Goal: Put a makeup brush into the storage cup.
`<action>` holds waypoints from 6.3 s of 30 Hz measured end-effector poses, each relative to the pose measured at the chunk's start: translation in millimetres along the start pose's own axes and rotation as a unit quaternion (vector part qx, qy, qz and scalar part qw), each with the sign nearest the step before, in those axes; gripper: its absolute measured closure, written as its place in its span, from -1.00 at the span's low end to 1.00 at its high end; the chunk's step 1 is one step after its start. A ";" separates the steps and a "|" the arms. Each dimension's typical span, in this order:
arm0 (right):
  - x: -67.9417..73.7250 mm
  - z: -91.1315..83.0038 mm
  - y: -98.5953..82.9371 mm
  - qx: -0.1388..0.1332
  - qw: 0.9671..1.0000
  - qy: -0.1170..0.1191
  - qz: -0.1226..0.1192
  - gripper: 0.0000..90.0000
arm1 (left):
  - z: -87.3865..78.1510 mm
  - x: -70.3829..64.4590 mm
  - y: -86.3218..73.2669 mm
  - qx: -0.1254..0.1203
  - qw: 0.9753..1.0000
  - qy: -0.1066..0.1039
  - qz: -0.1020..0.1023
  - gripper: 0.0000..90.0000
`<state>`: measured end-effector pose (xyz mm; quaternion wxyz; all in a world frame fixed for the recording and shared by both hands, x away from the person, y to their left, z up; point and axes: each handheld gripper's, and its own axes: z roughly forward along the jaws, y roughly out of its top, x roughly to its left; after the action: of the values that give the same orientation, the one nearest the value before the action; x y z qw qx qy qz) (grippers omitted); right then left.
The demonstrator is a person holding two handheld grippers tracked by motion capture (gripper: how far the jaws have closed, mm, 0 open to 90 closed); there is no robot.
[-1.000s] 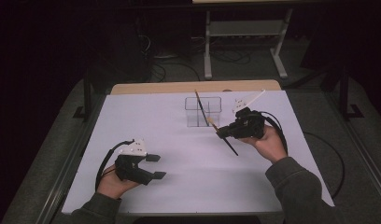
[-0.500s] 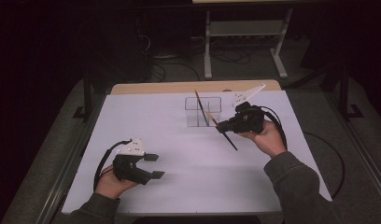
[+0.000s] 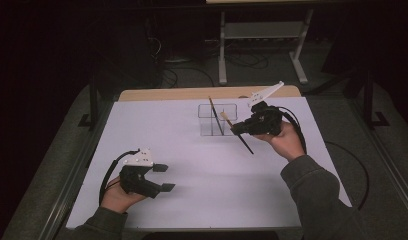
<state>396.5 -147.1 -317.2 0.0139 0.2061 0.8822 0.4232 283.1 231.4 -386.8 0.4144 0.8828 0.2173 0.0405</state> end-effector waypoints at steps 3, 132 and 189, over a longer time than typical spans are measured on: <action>-1.4 0.1 4.0 0.001 1.000 -0.001 0.001 0.84 | -1.0 0.2 -0.4 0.001 1.000 0.001 0.000 -0.37; -97.6 63.8 73.5 -0.010 0.996 -0.074 0.058 0.82 | -14.9 10.2 -11.7 -0.016 1.000 0.006 -0.021 -0.45; -91.9 57.8 30.1 0.003 0.993 -0.086 0.075 0.82 | -9.7 8.5 -11.9 -0.003 1.000 0.003 -0.018 -0.45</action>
<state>502.7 -122.1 -345.4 0.0577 0.3070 0.8610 0.4014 284.2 248.6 -390.4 0.4173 0.8774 0.2339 0.0363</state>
